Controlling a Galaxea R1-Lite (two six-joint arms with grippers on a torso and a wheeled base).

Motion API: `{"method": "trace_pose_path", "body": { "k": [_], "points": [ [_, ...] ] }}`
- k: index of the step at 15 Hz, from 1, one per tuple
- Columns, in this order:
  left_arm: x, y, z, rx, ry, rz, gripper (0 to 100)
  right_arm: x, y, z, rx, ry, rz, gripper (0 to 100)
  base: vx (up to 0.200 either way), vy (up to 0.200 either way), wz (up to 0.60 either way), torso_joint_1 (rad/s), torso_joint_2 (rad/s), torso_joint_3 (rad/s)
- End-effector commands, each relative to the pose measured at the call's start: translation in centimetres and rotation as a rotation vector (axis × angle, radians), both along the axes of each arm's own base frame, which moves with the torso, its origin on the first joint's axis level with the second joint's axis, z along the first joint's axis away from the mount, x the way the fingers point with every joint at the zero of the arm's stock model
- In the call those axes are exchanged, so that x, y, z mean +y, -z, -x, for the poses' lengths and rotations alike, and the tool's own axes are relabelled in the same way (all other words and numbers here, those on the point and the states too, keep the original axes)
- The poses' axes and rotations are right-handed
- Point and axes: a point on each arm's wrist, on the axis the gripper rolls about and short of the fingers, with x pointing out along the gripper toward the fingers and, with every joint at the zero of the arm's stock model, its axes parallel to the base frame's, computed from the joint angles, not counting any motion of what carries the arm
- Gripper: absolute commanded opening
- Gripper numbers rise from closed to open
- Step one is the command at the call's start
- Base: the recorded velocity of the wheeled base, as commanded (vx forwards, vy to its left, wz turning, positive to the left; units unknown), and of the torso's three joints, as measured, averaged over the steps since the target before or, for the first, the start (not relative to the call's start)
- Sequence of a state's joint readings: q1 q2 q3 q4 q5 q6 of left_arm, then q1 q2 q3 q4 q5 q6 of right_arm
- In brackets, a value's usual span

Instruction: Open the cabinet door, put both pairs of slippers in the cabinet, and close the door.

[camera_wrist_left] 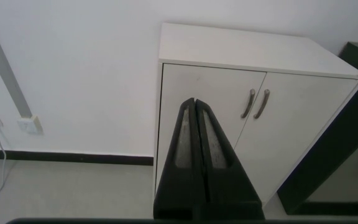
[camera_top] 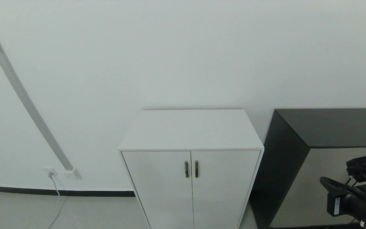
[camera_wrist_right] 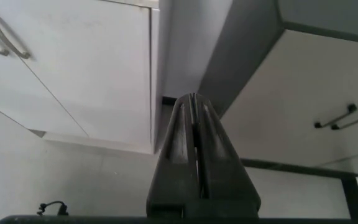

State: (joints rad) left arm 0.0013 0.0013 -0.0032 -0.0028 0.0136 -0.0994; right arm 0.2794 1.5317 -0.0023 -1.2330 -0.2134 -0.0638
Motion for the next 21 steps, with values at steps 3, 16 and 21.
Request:
{"method": "trace_pose_path", "body": {
  "k": [3,16,21],
  "points": [
    [0.0,0.0,0.0,0.0,0.0,0.0,0,-1.1,-2.0,3.3,-0.055,-0.028,-0.022,0,0.0,0.0,0.0,0.0,0.0,0.0],
    [0.0,0.0,0.0,0.0,0.0,-0.001,0,-3.4,1.3,13.8,0.179,-0.228,-0.035,0,0.0,0.0,0.0,0.0,0.0,0.0],
    [0.0,0.0,0.0,0.0,0.0,-0.001,0,-3.7,2.1,15.1,0.188,-0.274,-0.039,0,0.0,0.0,0.0,0.0,0.0,0.0]
  ]
}}
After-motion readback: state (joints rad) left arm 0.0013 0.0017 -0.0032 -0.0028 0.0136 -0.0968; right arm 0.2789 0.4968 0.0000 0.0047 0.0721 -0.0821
